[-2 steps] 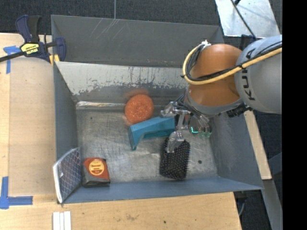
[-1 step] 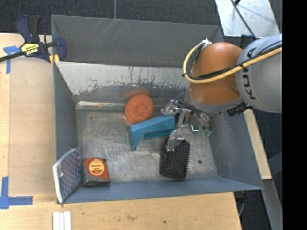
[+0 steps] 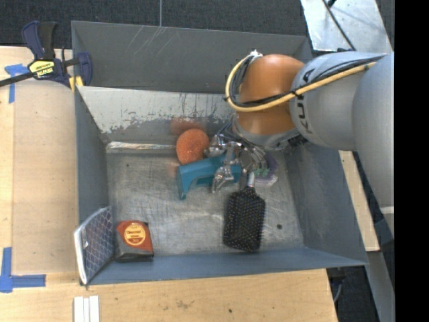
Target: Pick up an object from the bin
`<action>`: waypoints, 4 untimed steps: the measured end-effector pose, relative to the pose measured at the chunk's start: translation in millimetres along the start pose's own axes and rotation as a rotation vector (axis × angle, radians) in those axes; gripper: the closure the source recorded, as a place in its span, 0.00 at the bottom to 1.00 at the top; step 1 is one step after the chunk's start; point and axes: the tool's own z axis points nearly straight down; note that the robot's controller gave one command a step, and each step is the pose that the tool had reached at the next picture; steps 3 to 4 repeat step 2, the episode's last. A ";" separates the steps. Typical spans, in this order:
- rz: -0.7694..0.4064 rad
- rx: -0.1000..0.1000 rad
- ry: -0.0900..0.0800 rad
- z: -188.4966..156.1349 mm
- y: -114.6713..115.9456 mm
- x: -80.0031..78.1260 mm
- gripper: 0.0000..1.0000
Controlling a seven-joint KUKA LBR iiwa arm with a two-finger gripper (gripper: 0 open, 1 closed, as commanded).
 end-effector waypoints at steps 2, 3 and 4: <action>-0.048 0.001 0.005 -125.5 13.8 3.3 1.00; -0.048 0.001 0.005 -125.5 13.8 3.3 1.00; -0.048 0.001 0.005 -125.5 13.8 3.3 1.00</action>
Offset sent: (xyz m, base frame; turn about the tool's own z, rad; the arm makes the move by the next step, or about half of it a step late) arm -0.0041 0.0148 0.1280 -0.0511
